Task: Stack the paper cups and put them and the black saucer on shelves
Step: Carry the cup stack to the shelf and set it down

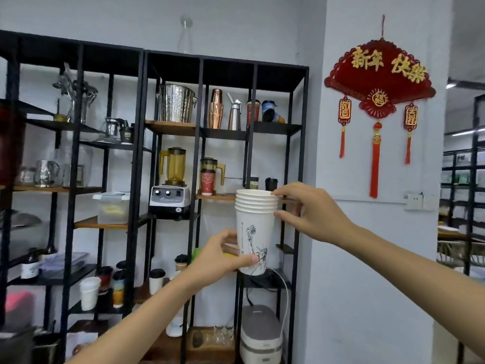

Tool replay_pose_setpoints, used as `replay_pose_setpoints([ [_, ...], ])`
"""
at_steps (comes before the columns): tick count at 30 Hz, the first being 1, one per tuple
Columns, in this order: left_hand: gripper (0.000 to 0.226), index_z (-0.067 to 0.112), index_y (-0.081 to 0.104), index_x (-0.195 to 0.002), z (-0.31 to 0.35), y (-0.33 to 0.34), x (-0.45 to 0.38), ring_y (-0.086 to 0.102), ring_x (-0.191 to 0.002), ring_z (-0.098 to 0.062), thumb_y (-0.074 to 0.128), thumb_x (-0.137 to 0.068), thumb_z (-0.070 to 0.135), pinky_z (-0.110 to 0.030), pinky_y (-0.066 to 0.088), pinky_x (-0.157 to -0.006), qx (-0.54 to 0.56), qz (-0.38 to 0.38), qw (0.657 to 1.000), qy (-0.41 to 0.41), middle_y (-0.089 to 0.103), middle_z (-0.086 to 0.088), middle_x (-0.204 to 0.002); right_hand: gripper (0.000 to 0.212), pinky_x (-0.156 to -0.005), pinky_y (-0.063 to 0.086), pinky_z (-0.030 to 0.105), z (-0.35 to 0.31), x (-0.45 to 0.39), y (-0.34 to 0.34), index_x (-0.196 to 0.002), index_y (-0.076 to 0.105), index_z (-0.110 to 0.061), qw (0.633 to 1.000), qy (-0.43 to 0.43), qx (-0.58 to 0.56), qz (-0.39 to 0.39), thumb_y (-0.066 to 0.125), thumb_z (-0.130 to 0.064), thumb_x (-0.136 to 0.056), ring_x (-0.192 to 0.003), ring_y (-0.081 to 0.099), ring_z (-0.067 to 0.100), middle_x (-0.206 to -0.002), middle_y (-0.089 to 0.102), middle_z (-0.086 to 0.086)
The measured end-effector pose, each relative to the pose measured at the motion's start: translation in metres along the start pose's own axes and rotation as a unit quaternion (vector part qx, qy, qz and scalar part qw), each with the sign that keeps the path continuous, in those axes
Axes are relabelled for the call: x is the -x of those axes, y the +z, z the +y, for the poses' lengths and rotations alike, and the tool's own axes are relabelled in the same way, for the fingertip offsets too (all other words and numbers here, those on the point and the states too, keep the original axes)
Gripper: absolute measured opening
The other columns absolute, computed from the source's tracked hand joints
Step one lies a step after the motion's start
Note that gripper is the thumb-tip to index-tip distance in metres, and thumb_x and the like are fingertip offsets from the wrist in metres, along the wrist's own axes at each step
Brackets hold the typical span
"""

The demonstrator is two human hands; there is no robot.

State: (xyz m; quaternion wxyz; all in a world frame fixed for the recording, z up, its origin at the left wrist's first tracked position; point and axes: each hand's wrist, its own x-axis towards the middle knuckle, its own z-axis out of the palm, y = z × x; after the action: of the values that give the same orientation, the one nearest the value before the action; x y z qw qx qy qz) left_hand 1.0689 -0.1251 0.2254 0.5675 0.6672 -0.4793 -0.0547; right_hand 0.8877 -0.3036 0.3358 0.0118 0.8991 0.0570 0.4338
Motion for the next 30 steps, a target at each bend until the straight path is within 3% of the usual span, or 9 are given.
replay_pose_setpoints([
  [3,0.066,0.037,0.068,-0.119,-0.011,0.013,-0.064,0.074,-0.102,-0.009,0.095,-0.062,0.056,-0.031,0.061,-0.089,0.005,0.004,1.000,0.012,0.074,0.010,-0.119,0.038,-0.074,0.059,0.029,0.049,-0.027,0.006,-0.125,0.066,-0.027,1.000,0.009,0.023,-0.005,0.076,-0.033,-0.088,-0.070,0.061,-0.002,-0.117,0.068,-0.013],
  [7,0.065,0.046,0.066,-0.115,-0.022,0.025,-0.135,0.071,-0.098,0.004,0.091,-0.059,0.067,-0.017,0.057,-0.072,0.003,0.011,0.999,0.034,0.073,0.023,-0.114,0.038,-0.072,0.058,0.025,0.107,-0.061,0.017,-0.125,0.065,-0.030,0.999,0.008,0.045,-0.009,0.076,-0.037,-0.089,-0.068,0.063,0.001,-0.120,0.068,-0.013],
  [9,0.064,0.048,0.066,-0.114,-0.030,0.030,-0.165,0.072,-0.098,0.004,0.091,-0.058,0.067,-0.018,0.057,-0.073,0.010,0.015,0.999,0.042,0.072,0.029,-0.111,0.039,-0.071,0.059,0.028,0.133,-0.075,0.025,-0.125,0.065,-0.030,0.999,0.013,0.051,-0.006,0.076,-0.039,-0.088,-0.065,0.062,0.002,-0.122,0.068,-0.012],
  [12,0.063,0.046,0.067,-0.115,-0.043,0.034,-0.208,0.073,-0.100,-0.002,0.091,-0.060,0.066,-0.020,0.057,-0.079,0.014,0.015,0.999,0.043,0.074,0.023,-0.112,0.040,-0.073,0.060,0.033,0.168,-0.094,0.041,-0.126,0.065,-0.029,0.998,0.027,0.061,-0.006,0.074,-0.040,-0.089,-0.065,0.063,0.003,-0.125,0.067,-0.013],
  [18,0.062,0.045,0.066,-0.117,-0.082,0.039,-0.294,0.071,-0.102,-0.005,0.090,-0.062,0.063,-0.026,0.057,-0.085,0.016,0.019,0.998,0.060,0.073,0.021,-0.117,0.040,-0.070,0.043,0.011,0.234,-0.133,0.086,-0.126,0.066,-0.029,0.995,0.044,0.093,0.001,0.073,-0.043,-0.089,-0.065,0.051,-0.016,-0.128,0.068,-0.012],
  [23,0.059,0.035,0.068,-0.123,-0.114,0.036,-0.374,0.070,-0.108,-0.003,0.093,-0.071,0.048,-0.033,0.056,-0.096,0.018,0.011,0.996,0.090,0.075,0.017,-0.119,0.041,-0.072,0.053,0.021,0.287,-0.171,0.121,-0.125,0.064,-0.033,0.990,0.069,0.126,0.000,0.072,-0.047,-0.088,-0.062,0.062,0.001,-0.128,0.065,-0.017],
  [25,0.055,0.036,0.068,-0.122,-0.125,0.034,-0.405,0.070,-0.105,0.001,0.093,-0.073,0.042,-0.031,0.056,-0.095,0.022,0.013,0.994,0.104,0.075,0.019,-0.116,0.040,-0.068,0.047,0.016,0.308,-0.187,0.132,-0.123,0.065,-0.033,0.988,0.074,0.133,0.003,0.074,-0.047,-0.087,-0.061,0.062,0.001,-0.119,0.066,-0.020],
  [28,0.070,0.035,0.060,-0.132,-0.140,0.034,-0.450,0.072,-0.105,-0.002,0.093,-0.071,0.046,-0.030,0.059,-0.093,0.028,0.014,0.994,0.109,0.071,0.016,-0.122,0.039,-0.061,0.035,0.009,0.337,-0.213,0.146,-0.120,0.068,-0.032,0.986,0.087,0.141,0.014,0.078,-0.045,-0.084,-0.059,0.061,-0.004,-0.093,0.061,-0.033],
  [30,0.071,0.037,0.059,-0.130,-0.148,0.036,-0.479,0.074,-0.097,0.002,0.094,-0.069,0.046,-0.022,0.060,-0.084,0.041,0.009,0.993,0.112,0.071,0.016,-0.121,0.039,-0.060,0.032,0.008,0.357,-0.229,0.156,-0.122,0.066,-0.032,0.983,0.099,0.151,0.014,0.077,-0.044,-0.086,-0.059,0.060,-0.004,-0.101,0.065,-0.028],
])
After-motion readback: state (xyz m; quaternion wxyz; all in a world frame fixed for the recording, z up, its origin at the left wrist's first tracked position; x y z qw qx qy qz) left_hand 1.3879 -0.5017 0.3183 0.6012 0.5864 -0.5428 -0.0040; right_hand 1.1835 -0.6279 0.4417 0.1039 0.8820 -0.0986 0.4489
